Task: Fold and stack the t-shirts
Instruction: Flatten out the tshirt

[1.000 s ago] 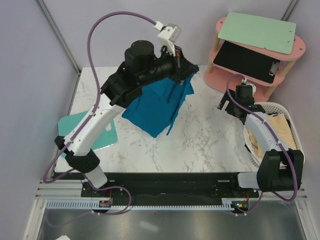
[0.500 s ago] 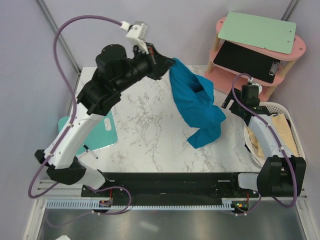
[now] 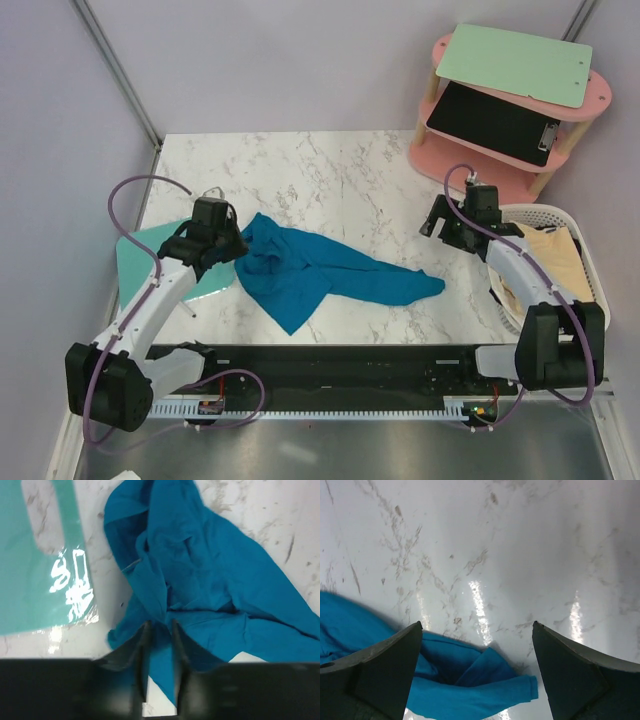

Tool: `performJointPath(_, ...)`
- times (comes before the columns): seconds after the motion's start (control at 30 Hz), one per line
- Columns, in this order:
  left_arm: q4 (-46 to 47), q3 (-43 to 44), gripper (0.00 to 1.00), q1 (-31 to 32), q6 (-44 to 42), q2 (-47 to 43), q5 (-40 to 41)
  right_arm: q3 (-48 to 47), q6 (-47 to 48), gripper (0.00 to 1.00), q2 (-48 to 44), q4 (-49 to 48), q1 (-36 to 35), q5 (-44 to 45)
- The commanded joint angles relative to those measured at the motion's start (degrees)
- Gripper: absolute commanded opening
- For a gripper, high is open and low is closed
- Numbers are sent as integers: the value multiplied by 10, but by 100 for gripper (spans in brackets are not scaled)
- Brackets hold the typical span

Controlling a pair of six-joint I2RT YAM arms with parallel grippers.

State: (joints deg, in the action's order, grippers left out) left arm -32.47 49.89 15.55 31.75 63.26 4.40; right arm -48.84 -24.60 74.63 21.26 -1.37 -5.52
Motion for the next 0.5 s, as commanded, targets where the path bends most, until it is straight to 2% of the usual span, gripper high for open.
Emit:
performJointPath(0.0, -17, 18, 51, -11, 53, -20, 54, 8, 5, 98, 17, -37, -55, -25)
performJointPath(0.03, -19, 24, 73, -12, 53, -22, 55, 7, 4, 98, 23, -39, -75, -23)
performJointPath(0.1, -12, 46, 82, -6, 44, -24, 34, 2, 3, 98, 32, -41, -90, -14)
performJointPath(0.2, 15, 68, 85, 17, 17, -14, 3, -1, -4, 98, 54, -50, -107, -14)
performJointPath(0.3, 42, 72, 82, 39, -4, 20, -34, -6, -11, 98, 75, -58, -115, -16)
performJointPath(0.47, 59, 73, 81, 70, -20, 119, -42, -5, -16, 98, 101, -70, -119, -20)
